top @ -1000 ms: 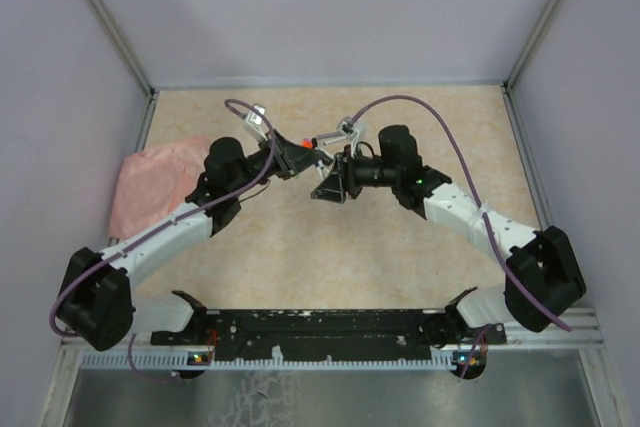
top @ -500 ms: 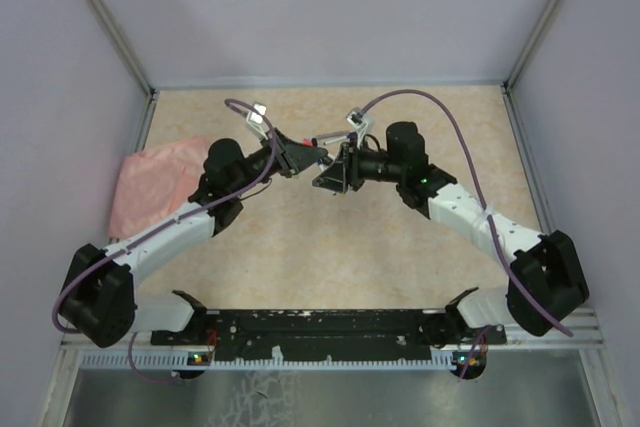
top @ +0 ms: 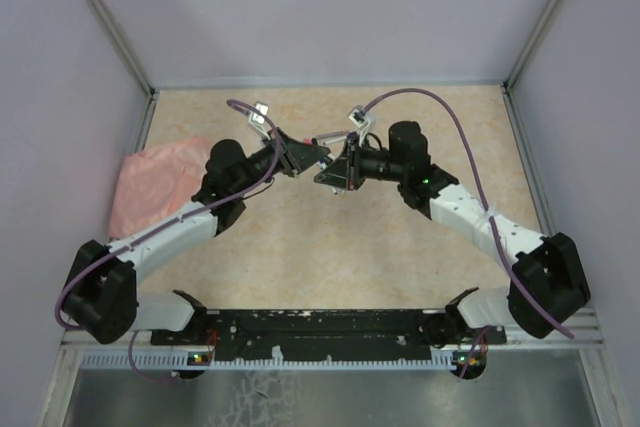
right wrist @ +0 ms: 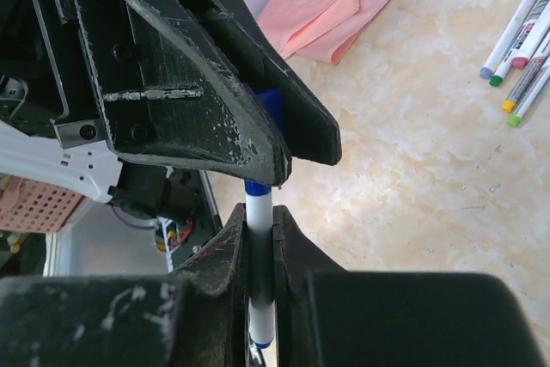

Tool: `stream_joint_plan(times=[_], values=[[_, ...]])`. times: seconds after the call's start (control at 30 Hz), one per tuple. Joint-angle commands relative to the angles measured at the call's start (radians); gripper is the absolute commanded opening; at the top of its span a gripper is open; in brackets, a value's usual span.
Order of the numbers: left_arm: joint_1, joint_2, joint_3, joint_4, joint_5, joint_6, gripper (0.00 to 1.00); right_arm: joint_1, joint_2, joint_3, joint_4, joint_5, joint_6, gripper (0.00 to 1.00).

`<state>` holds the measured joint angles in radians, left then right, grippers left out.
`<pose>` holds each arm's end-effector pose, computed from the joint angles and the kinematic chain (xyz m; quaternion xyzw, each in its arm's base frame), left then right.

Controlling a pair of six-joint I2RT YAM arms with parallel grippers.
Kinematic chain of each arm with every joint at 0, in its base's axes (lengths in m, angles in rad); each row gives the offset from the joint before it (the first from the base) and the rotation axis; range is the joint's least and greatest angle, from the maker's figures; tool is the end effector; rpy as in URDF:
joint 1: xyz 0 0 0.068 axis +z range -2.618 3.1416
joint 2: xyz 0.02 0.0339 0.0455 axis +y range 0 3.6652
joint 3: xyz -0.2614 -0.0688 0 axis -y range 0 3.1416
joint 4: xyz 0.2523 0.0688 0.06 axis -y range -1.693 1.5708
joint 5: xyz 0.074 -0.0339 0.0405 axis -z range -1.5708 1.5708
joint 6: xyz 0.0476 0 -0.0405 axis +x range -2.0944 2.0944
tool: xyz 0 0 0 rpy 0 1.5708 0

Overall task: Open the pen caps
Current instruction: Open the pen cap from the pen.

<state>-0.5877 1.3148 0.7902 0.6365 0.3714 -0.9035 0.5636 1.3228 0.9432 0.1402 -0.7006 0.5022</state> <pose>0.2566 -0.1917 0.3052 0.0329 0.6685 -0.5875 0.4548 0.2538 0.1967 0.3030 -0.2345 0.7319 0.5272 0.3625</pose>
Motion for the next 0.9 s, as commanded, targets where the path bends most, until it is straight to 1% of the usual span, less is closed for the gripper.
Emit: stream_joint_plan(times=[0.0,0.07,0.2,0.33,0.53,0.6,0.7,0.87], values=[[0.021,-0.019,0.048,0.09,-0.131,0.124,0.01,-0.008,-0.062,-0.035,0.063,-0.034,0.047,0.0],[0.054,-0.007,0.09,0.092,-0.164,0.138,0.01,-0.008,-0.087,-0.077,0.092,-0.033,0.076,0.0],[0.119,0.034,0.157,0.133,-0.219,0.115,0.01,-0.003,-0.126,-0.143,0.115,-0.029,0.099,0.0],[0.139,0.053,0.201,0.165,-0.245,0.118,0.01,0.0,-0.148,-0.175,0.12,-0.027,0.099,0.0],[0.149,0.024,0.2,0.115,-0.304,0.14,0.01,0.011,-0.137,-0.195,0.138,-0.036,0.097,0.0],[0.162,0.009,0.208,0.064,-0.334,0.149,0.01,0.022,-0.126,-0.197,0.147,-0.04,0.098,0.0],[0.187,-0.016,0.2,0.057,-0.37,0.159,0.01,0.041,-0.109,-0.191,0.145,-0.041,0.095,0.0],[0.217,-0.025,0.23,0.048,-0.351,0.234,0.01,0.063,-0.086,-0.171,0.113,-0.046,0.074,0.0]])
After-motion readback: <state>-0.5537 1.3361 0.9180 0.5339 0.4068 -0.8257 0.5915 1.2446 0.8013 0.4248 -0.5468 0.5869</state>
